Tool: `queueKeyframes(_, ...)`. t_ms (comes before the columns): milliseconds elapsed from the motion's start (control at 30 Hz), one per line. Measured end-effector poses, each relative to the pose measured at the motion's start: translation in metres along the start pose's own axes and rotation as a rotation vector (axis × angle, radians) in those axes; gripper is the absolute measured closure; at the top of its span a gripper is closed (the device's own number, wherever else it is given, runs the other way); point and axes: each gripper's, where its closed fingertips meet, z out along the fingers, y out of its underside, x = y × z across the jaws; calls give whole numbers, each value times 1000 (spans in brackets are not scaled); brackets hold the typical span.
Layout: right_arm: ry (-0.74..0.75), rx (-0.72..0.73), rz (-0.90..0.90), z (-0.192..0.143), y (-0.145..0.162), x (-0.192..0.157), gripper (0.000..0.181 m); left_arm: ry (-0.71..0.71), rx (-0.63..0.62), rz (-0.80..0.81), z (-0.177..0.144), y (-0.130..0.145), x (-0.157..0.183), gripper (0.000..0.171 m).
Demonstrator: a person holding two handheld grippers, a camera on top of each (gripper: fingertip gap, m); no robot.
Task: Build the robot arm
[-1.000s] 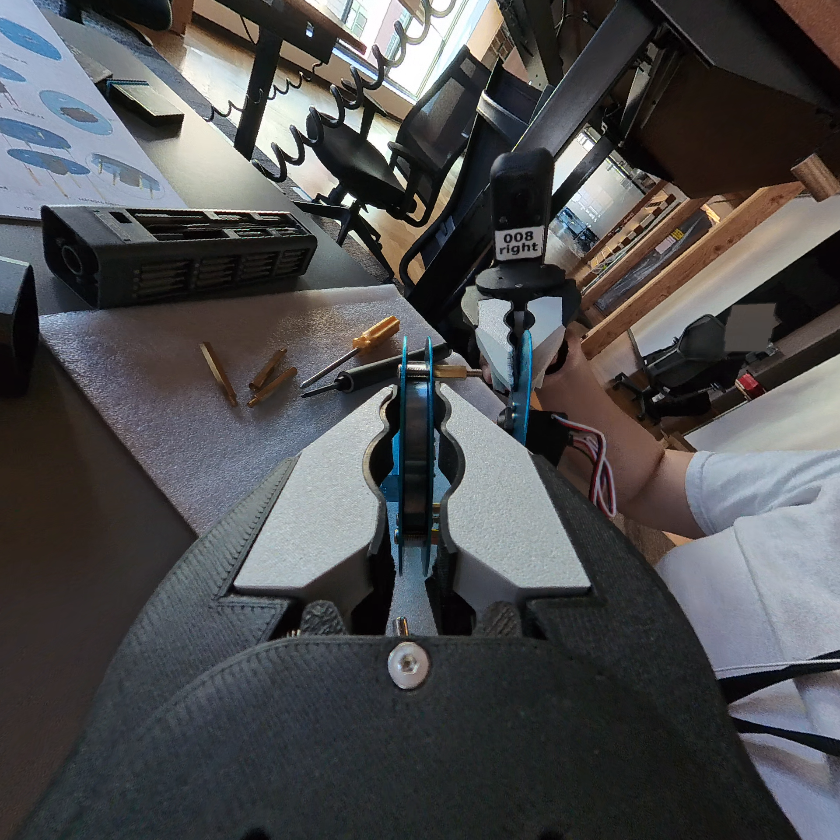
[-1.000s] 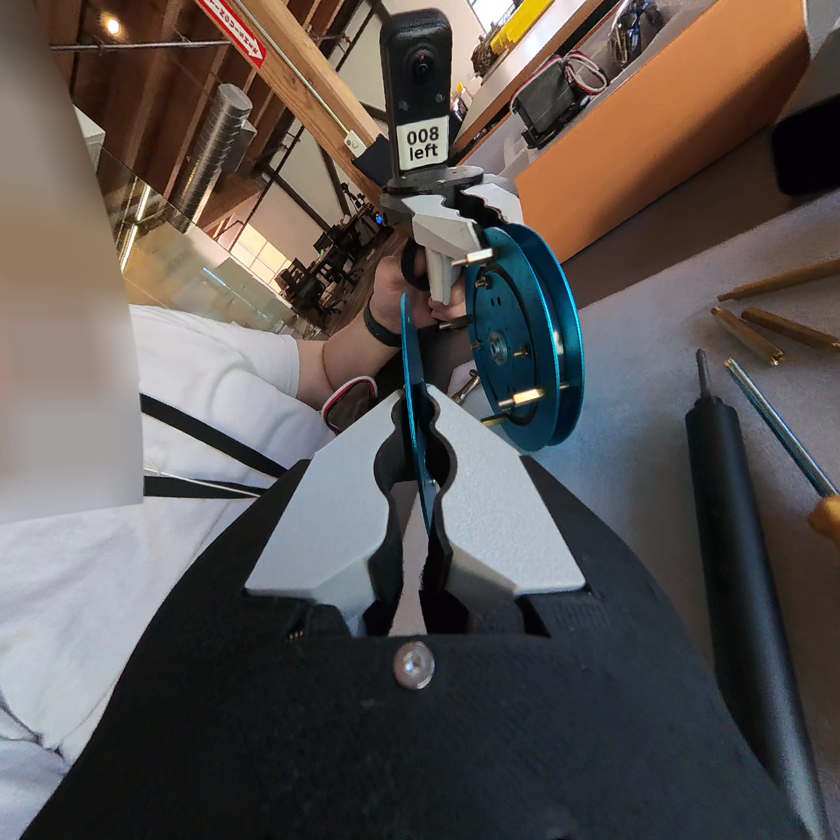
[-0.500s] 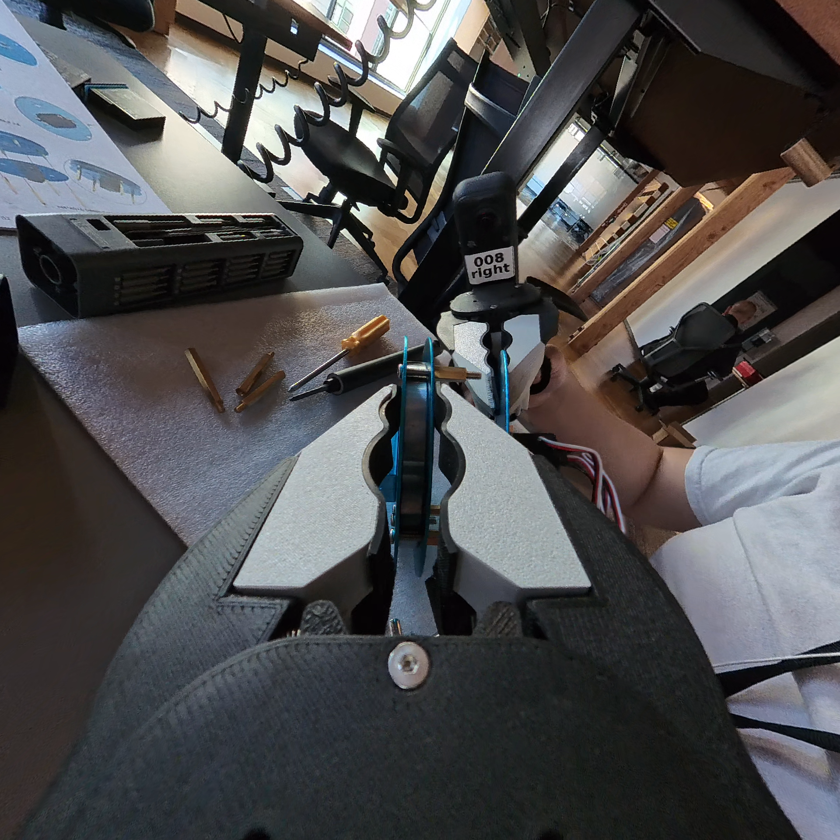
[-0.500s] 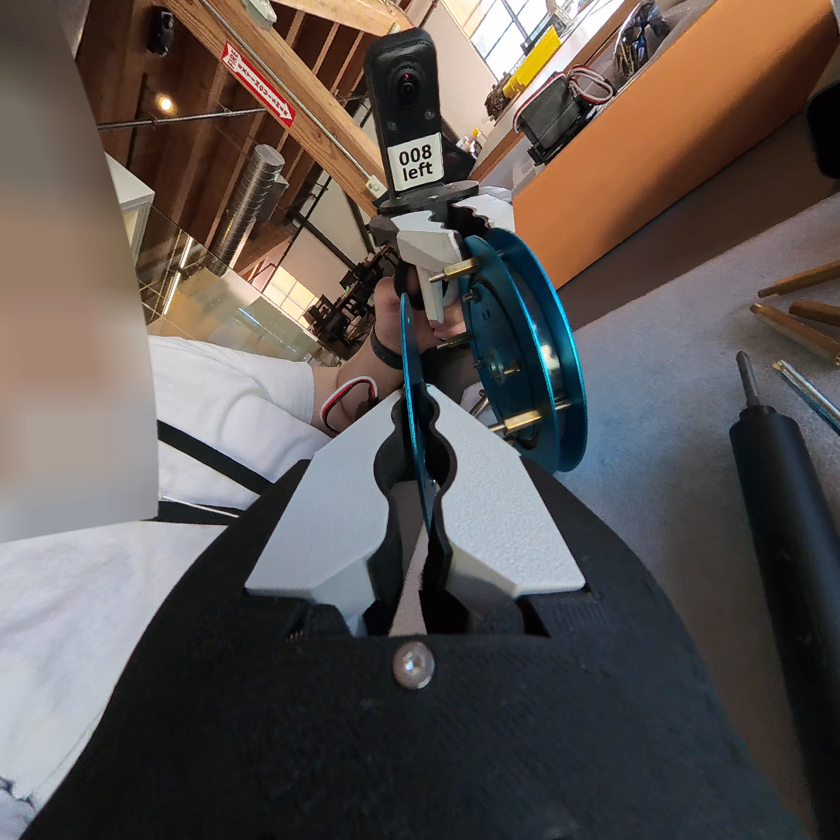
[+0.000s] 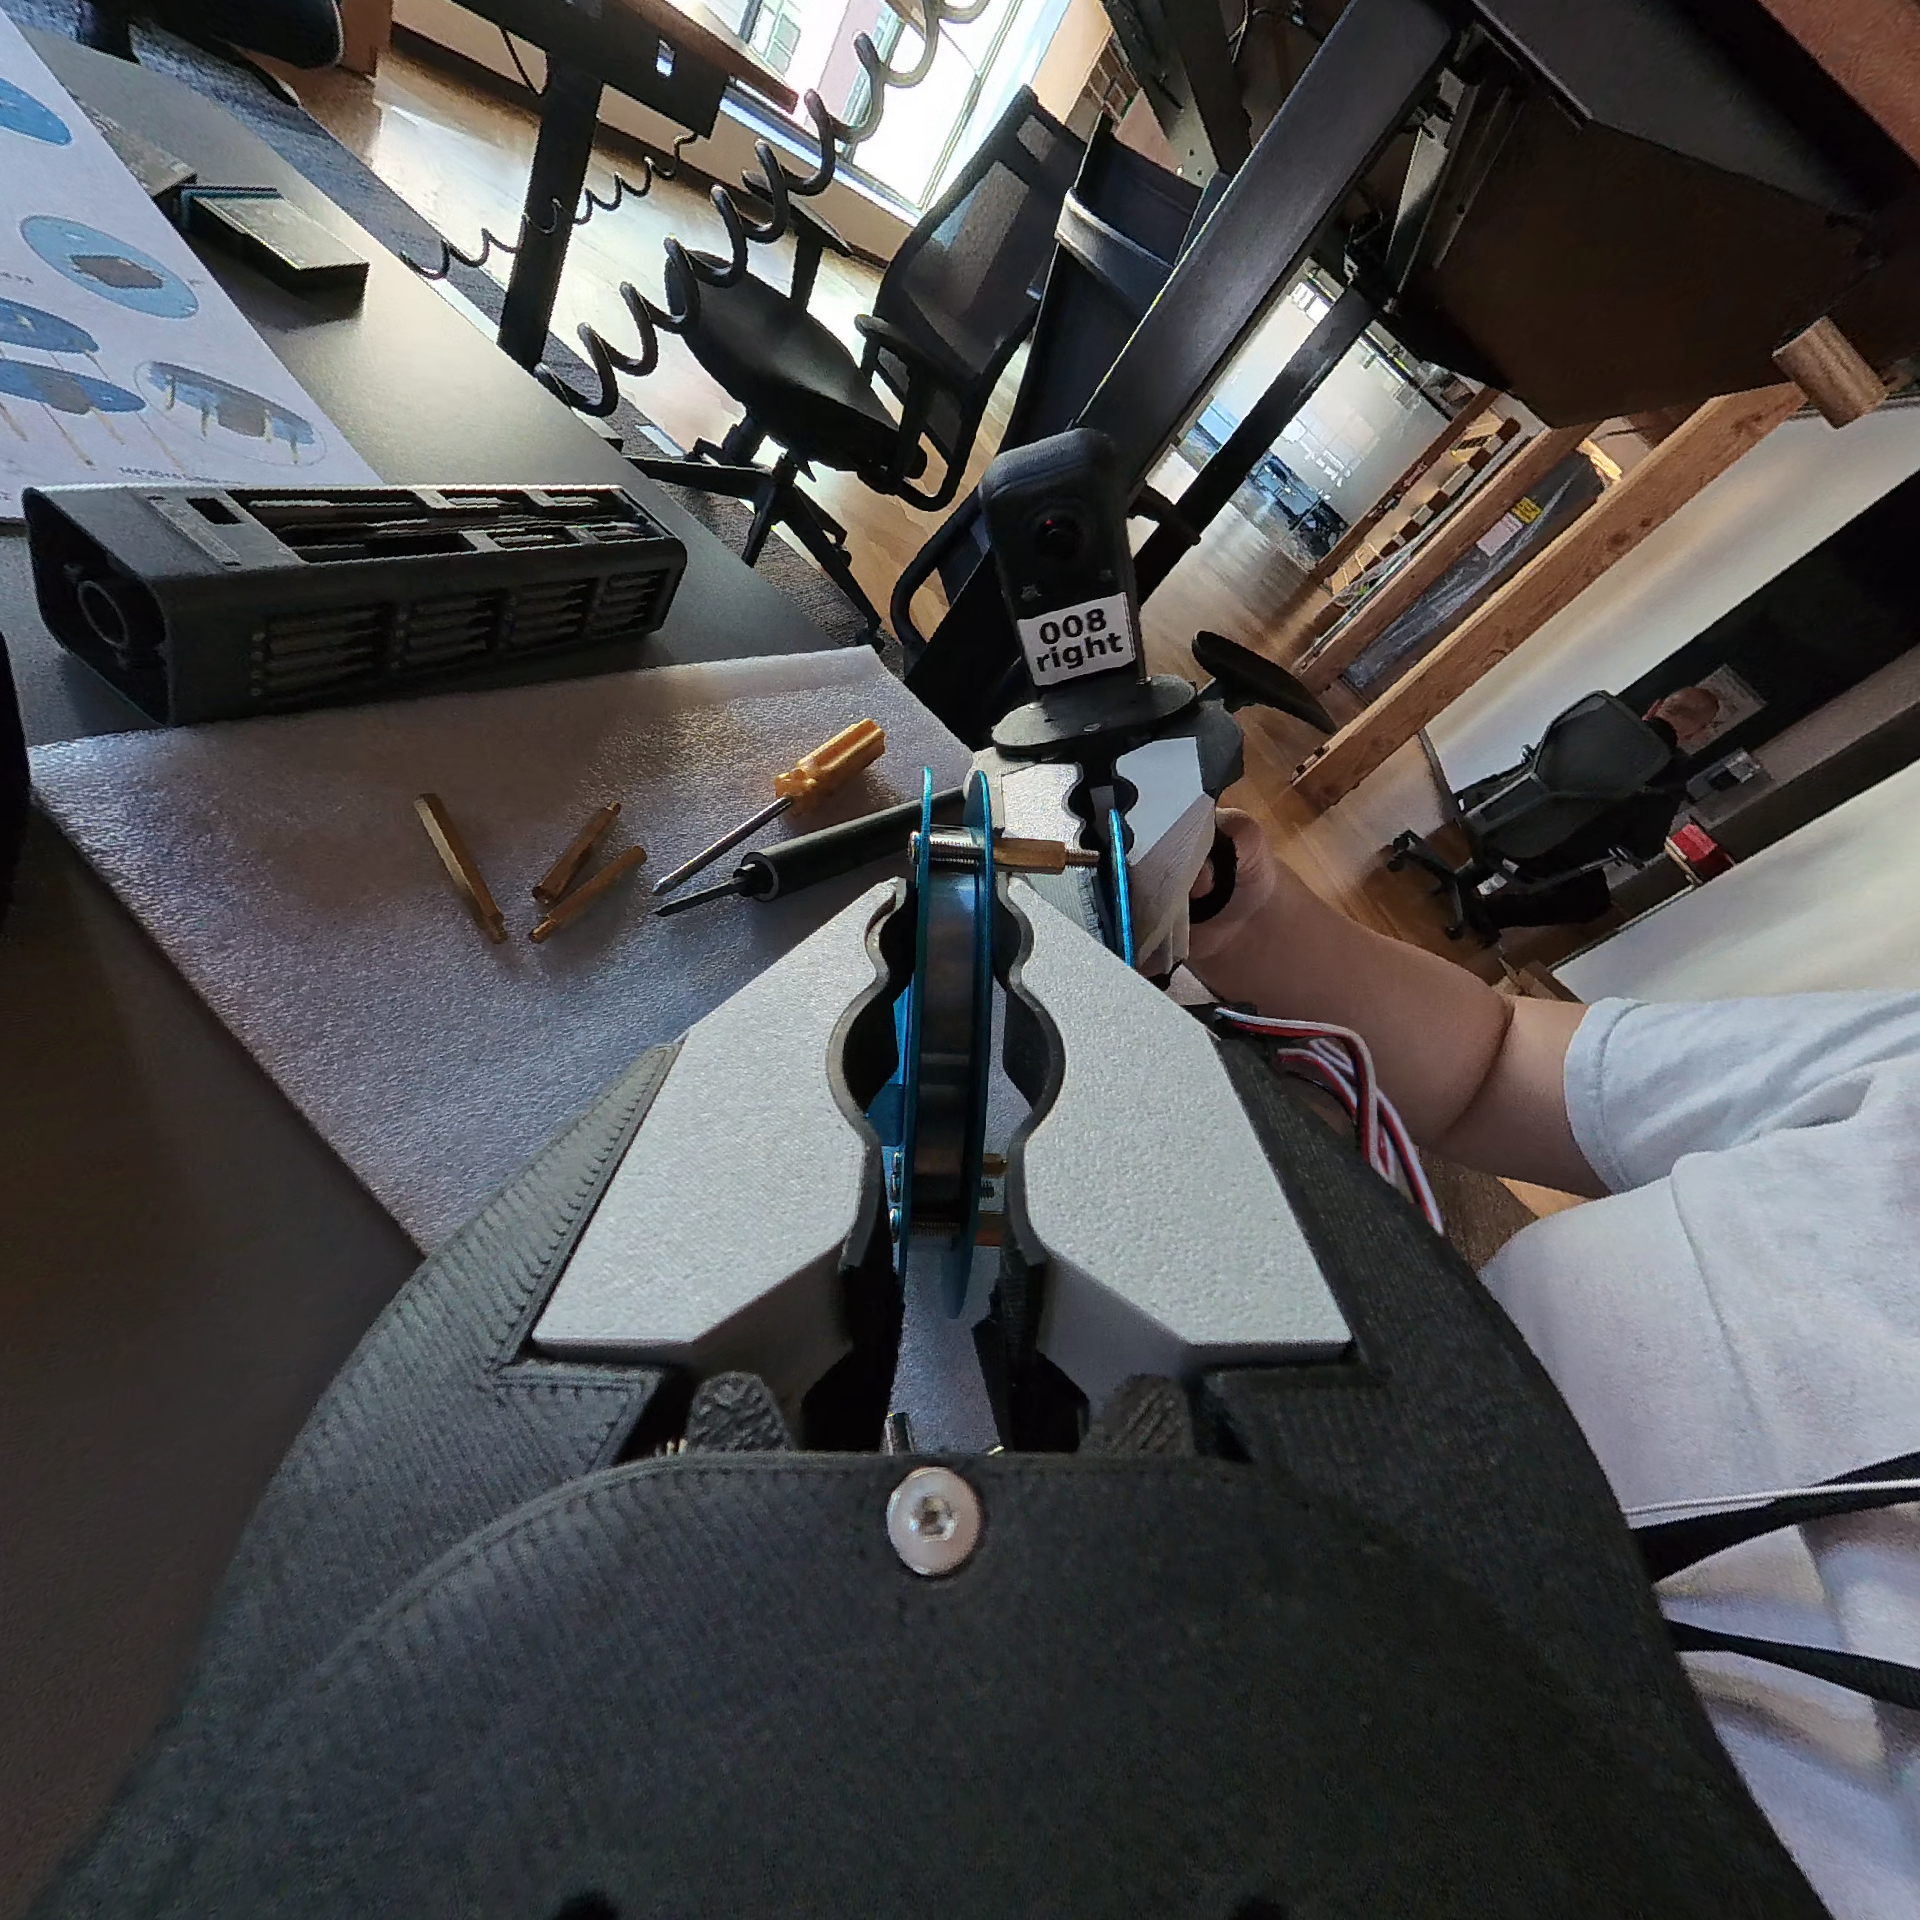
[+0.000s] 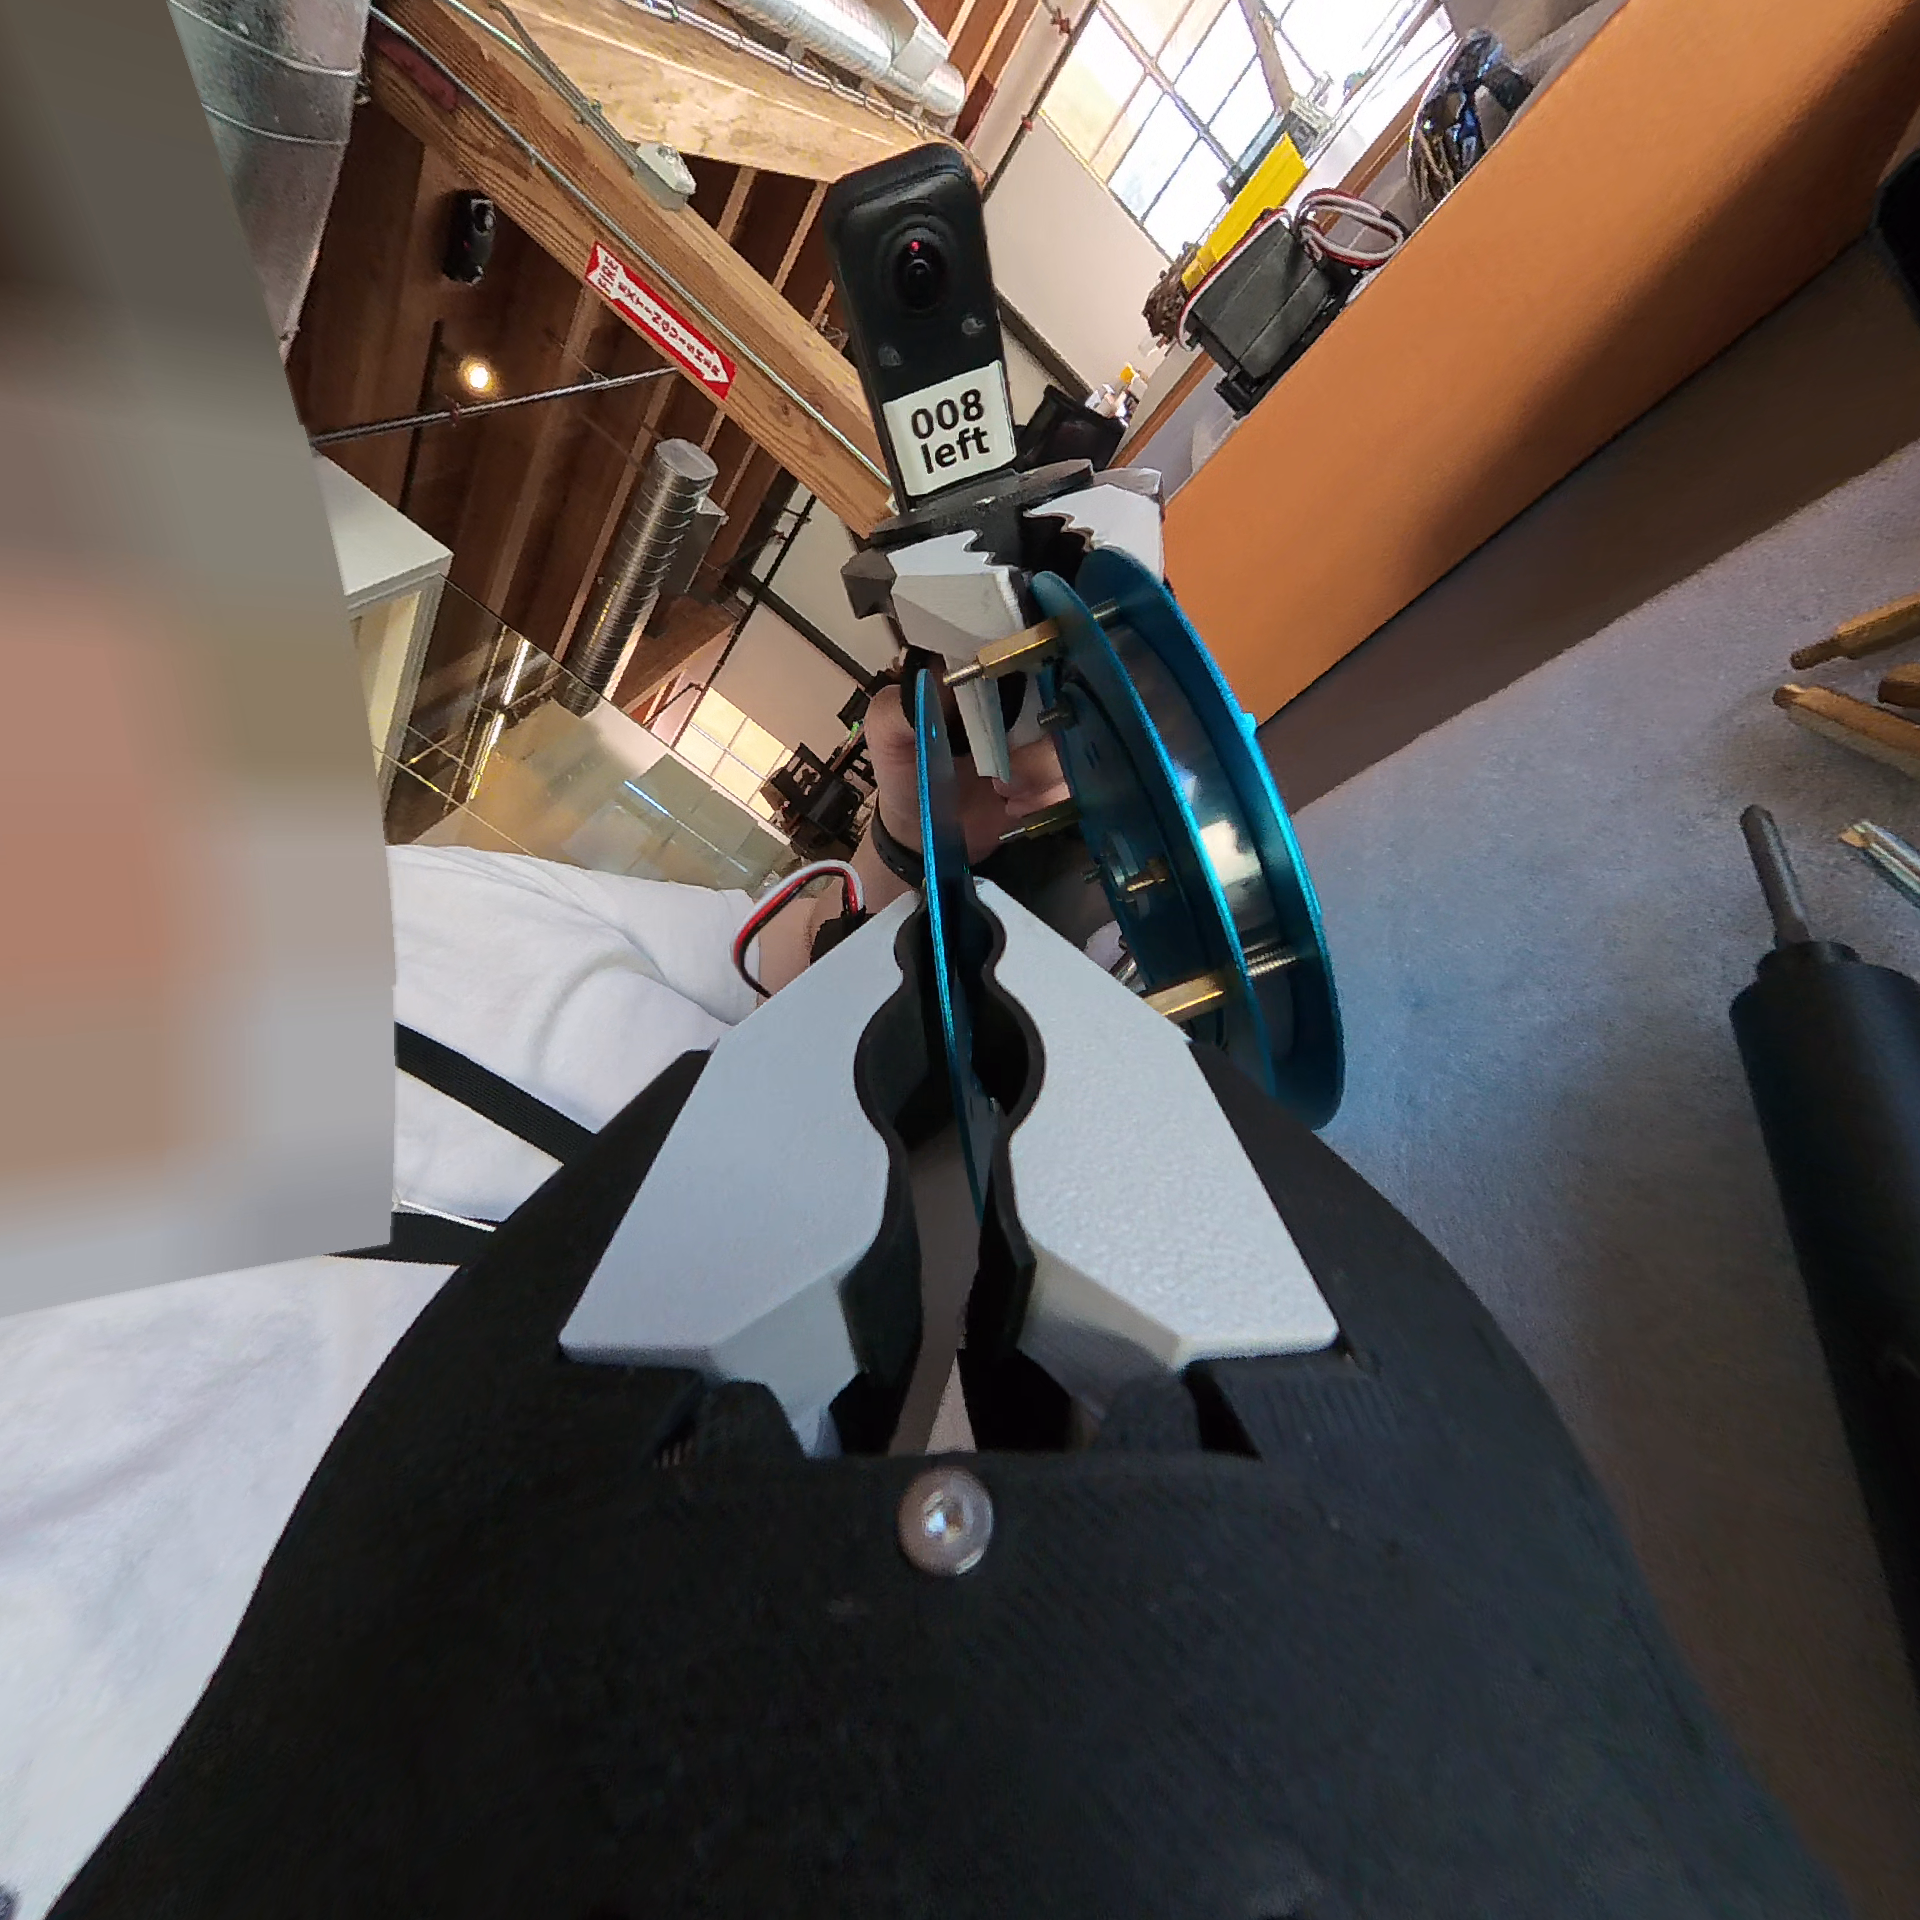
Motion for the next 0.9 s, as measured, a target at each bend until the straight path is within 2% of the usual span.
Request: queueKeyframes(900,9,13,-20,3,-9,7,181,19,14,-46,-1,-1,-3,159)
